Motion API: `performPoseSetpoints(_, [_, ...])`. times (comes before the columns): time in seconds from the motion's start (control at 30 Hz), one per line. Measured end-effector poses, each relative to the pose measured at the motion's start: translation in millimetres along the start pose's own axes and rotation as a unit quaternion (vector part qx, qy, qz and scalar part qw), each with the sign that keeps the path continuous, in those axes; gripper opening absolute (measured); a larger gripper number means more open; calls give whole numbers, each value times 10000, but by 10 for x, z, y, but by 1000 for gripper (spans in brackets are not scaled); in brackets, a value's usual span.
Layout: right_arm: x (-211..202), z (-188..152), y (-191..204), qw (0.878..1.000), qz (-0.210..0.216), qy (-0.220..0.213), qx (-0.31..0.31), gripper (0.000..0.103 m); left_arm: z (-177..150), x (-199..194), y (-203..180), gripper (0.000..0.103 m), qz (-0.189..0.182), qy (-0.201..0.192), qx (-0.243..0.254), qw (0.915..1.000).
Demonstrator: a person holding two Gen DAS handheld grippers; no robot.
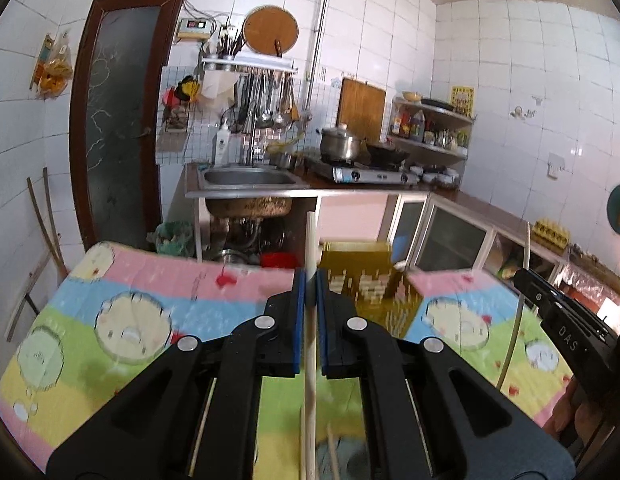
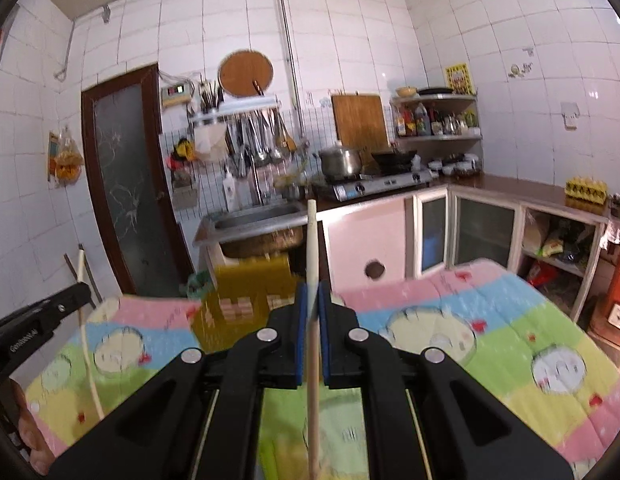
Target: Organize utensils
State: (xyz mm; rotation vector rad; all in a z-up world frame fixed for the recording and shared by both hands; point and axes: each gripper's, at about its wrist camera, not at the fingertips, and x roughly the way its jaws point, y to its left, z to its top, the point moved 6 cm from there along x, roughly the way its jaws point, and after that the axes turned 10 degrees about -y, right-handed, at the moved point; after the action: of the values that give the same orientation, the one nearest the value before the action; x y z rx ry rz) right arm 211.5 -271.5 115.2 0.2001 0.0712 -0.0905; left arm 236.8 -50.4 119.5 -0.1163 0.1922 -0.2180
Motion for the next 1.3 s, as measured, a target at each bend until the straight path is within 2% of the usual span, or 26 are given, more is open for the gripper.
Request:
performPoseSetpoints(0.27, [698, 620, 188, 9981, 84, -600, 134, 6, 706, 674, -194, 4, 10, -659, -148, 9977])
performPoseSetpoints(0.47, [1253, 796, 287, 9961, 129, -861, 132, 6, 908, 1217, -312, 4, 85, -891, -224, 9957])
performPoseSetpoints(0.63, [1544, 649, 237, 9965, 113, -819, 94, 6, 794, 1610, -256, 4, 246, -897, -229, 9954])
performPoseSetpoints(0.87, [1815, 47, 162, 9997, 70, -208, -72, 6, 274, 1851, -129, 4, 255, -398, -234, 9986])
performPoseSetpoints(0.97, [1807, -80, 132, 9999, 101, 90, -48, 7, 141, 1856, -74, 5, 333, -179, -140, 9992])
performPoseSetpoints(1.0, [1793, -98, 122, 9998, 87, 170, -59, 7, 121, 1828, -54, 12, 338, -136, -119, 9993])
performPoseSetpoints(1.03, [1763, -109, 109, 9996, 55, 254, -85, 12, 115, 1782, -31, 19, 347, -30, -84, 9994])
performPoseSetpoints(1.07, [1733, -119, 98, 9994, 23, 334, -113, 35, 119, 1735, -14, 39, 368, 30, -56, 9993])
performPoseSetpoints(1.1, [1675, -115, 86, 9991, -4, 401, -120, 48, 132, 1682, 16, 56, 392, 39, -38, 9992])
performPoseSetpoints(1.13, [1607, -88, 77, 9991, -9, 401, -108, 58, 166, 1571, 42, 60, 436, -18, -5, 9990])
performPoseSetpoints(1.2, [1410, -36, 44, 9990, -85, 386, -211, 58, 208, 1379, 73, 73, 453, -29, 125, 9989])
performPoseSetpoints(1.3, [1098, -44, -6, 9974, -214, 615, -322, 58, 150, 1076, 115, 79, 385, 221, 270, 9986])
